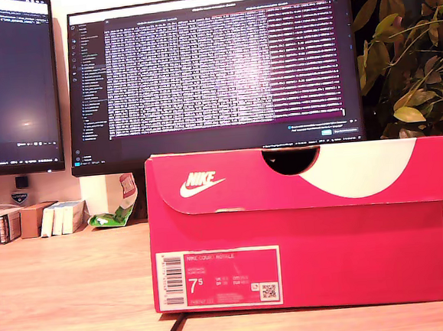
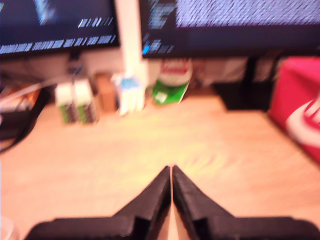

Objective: Close the red shoebox by pushing the lid with your left arm and holding the box in place with your right arm

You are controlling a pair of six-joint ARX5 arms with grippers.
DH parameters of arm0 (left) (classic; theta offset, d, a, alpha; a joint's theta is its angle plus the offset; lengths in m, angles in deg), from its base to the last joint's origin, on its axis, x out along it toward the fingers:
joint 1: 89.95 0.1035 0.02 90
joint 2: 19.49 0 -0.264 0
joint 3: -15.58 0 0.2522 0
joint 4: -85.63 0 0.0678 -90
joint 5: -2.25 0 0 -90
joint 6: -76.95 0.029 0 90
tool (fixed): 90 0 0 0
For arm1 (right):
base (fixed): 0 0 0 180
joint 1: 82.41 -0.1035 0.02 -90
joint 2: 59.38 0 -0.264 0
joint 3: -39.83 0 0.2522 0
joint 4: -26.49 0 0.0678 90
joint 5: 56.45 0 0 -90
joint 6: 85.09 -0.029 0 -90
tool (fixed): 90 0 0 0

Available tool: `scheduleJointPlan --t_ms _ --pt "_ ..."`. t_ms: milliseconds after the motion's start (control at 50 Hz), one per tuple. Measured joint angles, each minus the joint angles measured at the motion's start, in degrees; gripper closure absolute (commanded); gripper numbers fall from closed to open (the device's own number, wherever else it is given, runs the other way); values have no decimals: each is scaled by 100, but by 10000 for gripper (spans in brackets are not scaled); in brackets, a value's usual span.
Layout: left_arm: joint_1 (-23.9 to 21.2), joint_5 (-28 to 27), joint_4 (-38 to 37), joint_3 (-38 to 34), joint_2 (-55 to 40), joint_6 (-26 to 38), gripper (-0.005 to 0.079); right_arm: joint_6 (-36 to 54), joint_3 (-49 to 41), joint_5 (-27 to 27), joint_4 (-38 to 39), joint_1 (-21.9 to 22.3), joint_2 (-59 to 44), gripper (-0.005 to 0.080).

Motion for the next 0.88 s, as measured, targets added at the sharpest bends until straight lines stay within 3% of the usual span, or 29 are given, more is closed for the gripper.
scheduleJointPlan --t_ms 120,880 --pt "0 177 -337 4 -2 9 761 -136 2 83 11 0 0 764" --pt "0 245 -343 4 0 15 761 -153 2 81 15 0 0 764"
